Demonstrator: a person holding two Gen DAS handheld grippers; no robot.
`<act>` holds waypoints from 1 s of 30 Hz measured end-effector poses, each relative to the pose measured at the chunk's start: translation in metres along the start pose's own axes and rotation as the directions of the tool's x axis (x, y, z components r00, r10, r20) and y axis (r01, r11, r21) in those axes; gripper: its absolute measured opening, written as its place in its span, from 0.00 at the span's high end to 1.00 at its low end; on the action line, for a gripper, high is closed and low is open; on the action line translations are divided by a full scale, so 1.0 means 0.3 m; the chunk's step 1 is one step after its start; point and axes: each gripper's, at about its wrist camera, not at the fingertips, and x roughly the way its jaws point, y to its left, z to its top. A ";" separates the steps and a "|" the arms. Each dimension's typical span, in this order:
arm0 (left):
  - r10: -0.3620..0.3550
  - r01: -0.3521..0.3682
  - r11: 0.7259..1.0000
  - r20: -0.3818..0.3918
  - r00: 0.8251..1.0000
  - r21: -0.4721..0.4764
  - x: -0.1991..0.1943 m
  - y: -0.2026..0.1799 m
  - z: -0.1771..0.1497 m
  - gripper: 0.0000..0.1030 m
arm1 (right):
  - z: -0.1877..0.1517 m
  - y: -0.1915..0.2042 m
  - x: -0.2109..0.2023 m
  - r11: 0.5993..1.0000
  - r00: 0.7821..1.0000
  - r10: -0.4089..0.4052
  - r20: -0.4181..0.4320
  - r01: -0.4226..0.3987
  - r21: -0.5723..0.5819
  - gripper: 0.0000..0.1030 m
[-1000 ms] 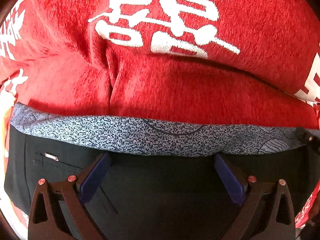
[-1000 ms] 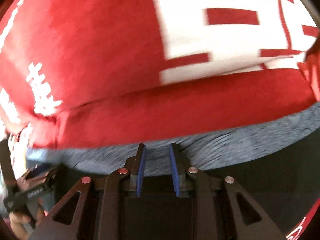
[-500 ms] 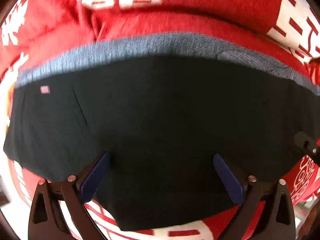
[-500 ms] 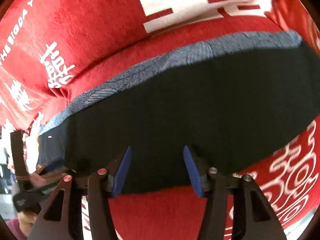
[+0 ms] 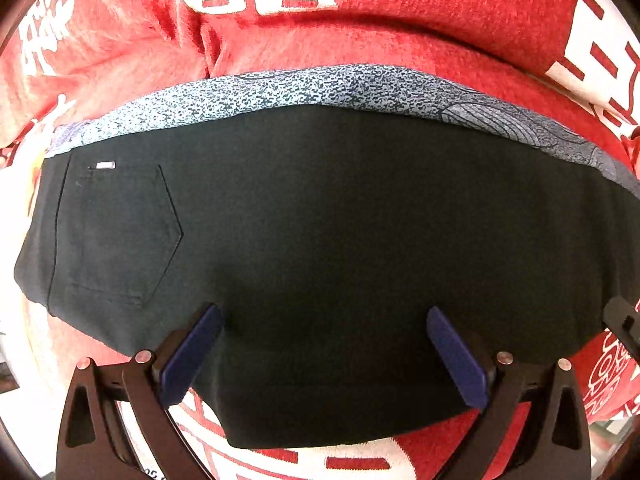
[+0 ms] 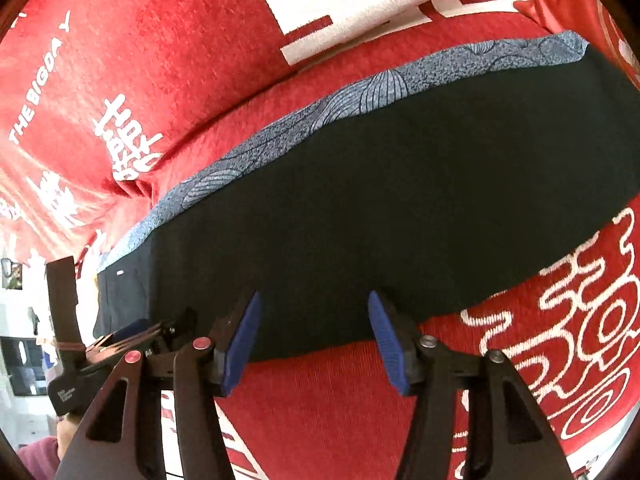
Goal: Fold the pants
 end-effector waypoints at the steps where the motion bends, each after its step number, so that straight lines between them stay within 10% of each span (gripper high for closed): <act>1: 0.005 -0.005 1.000 0.002 1.000 0.001 -0.002 -0.006 -0.004 0.00 | -0.002 -0.002 -0.001 1.000 1.000 0.005 -0.002 -0.005 -0.004 0.42; 10: 0.038 -0.038 0.999 -0.003 0.999 0.003 -0.023 -0.069 -0.019 0.00 | 0.010 -0.077 -0.080 1.000 0.999 -0.006 0.032 0.007 -0.010 0.42; 25: 0.108 -0.108 0.994 0.003 0.994 -0.006 -0.029 -0.130 0.001 0.00 | 0.101 -0.643 -0.308 0.917 0.966 -0.219 0.137 0.156 0.366 0.42; 26: 0.111 -0.110 0.994 0.005 0.994 -0.007 -0.032 -0.130 -0.004 0.00 | 0.110 -0.655 -0.305 0.920 0.968 -0.207 0.141 0.144 0.364 0.50; 27: 0.113 -0.113 0.994 0.006 0.994 -0.007 -0.032 -0.130 -0.007 0.00 | 0.118 -0.663 -0.304 0.924 0.969 -0.197 0.147 0.133 0.358 0.80; 30: 0.130 -0.130 0.992 0.006 0.992 -0.002 -0.037 -0.137 -0.010 0.00 | 0.146 -0.651 -0.321 0.938 0.963 -0.209 0.168 0.149 0.311 0.89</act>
